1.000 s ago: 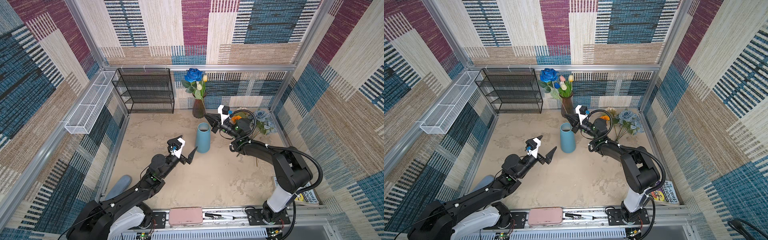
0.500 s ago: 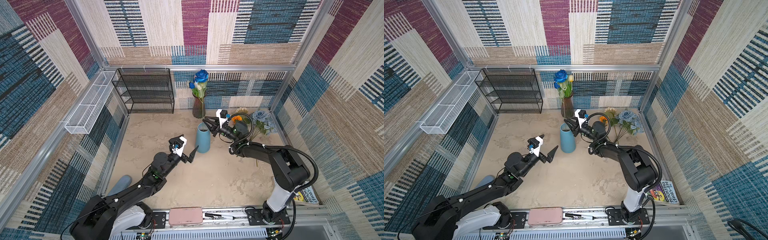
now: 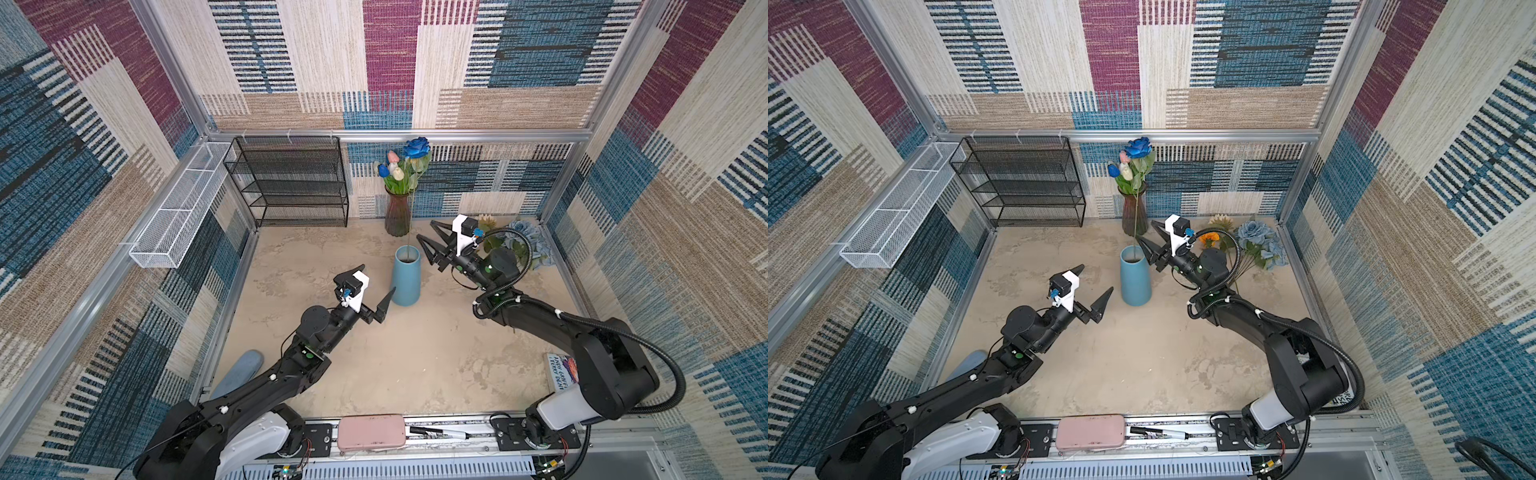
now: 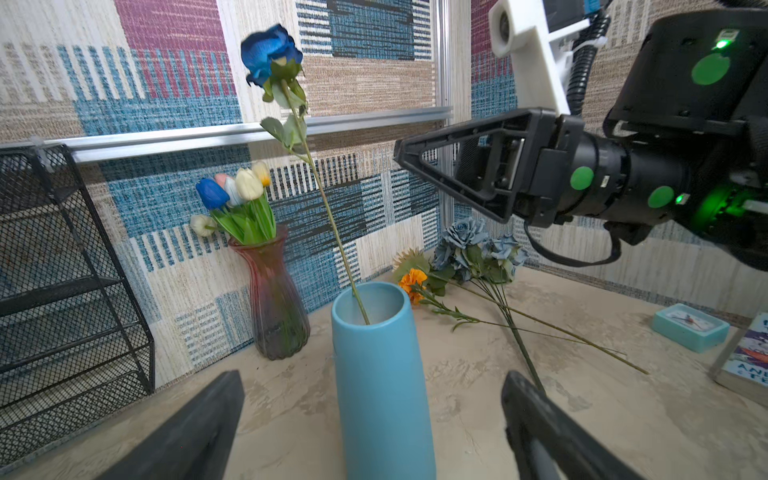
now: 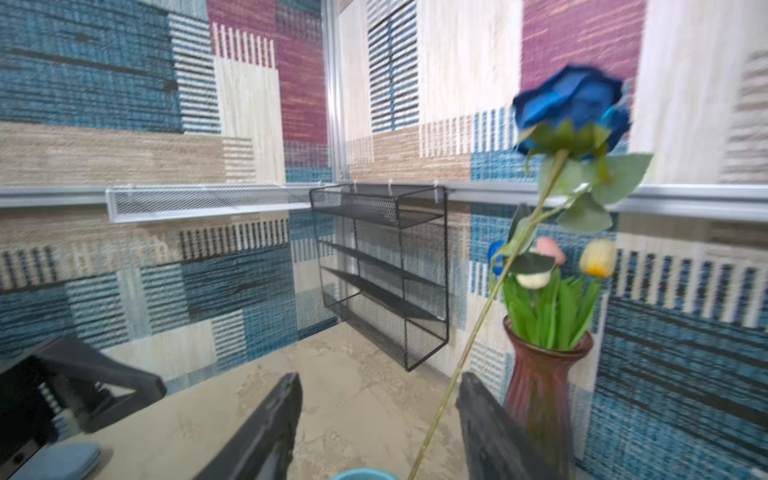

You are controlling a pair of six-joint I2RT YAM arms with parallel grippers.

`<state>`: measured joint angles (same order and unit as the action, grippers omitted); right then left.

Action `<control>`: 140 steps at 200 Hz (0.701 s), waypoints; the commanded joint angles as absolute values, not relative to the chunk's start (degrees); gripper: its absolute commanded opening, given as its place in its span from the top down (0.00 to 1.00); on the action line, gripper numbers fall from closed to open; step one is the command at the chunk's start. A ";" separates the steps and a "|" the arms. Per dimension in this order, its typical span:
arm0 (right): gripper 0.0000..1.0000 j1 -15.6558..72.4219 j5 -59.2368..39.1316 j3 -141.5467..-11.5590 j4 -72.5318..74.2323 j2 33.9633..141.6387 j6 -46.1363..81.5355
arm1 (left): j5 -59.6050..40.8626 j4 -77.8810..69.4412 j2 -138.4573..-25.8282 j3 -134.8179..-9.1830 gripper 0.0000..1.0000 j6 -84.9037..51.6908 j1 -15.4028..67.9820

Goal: Arrange the flowers into the vase
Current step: 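Release the blue rose and move the right gripper back to the pile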

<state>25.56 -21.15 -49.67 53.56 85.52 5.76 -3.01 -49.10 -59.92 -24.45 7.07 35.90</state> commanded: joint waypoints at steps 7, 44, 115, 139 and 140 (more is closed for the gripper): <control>0.38 23.84 -8.27 -52.63 38.16 82.36 7.81 | -5.27 -47.47 -57.83 -25.27 0.01 9.28 35.80; 0.42 17.47 -5.21 -56.80 18.98 83.38 15.67 | -9.58 -42.01 -57.25 -27.30 0.01 11.40 35.86; 0.49 5.54 4.58 -75.92 -12.89 108.54 10.55 | -15.47 -41.91 -61.33 -28.74 0.01 9.67 35.86; 0.49 4.78 8.09 -76.06 -13.43 110.61 9.49 | -15.04 -42.08 -62.53 -28.74 0.01 9.75 35.86; 0.49 4.72 7.96 -76.17 -13.48 110.72 9.40 | -15.03 -42.09 -62.55 -28.74 0.01 9.75 35.82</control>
<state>5.50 2.28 -75.16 -7.70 109.23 11.84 -13.89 -41.30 -61.65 -28.18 10.59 35.90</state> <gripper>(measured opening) 0.512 0.994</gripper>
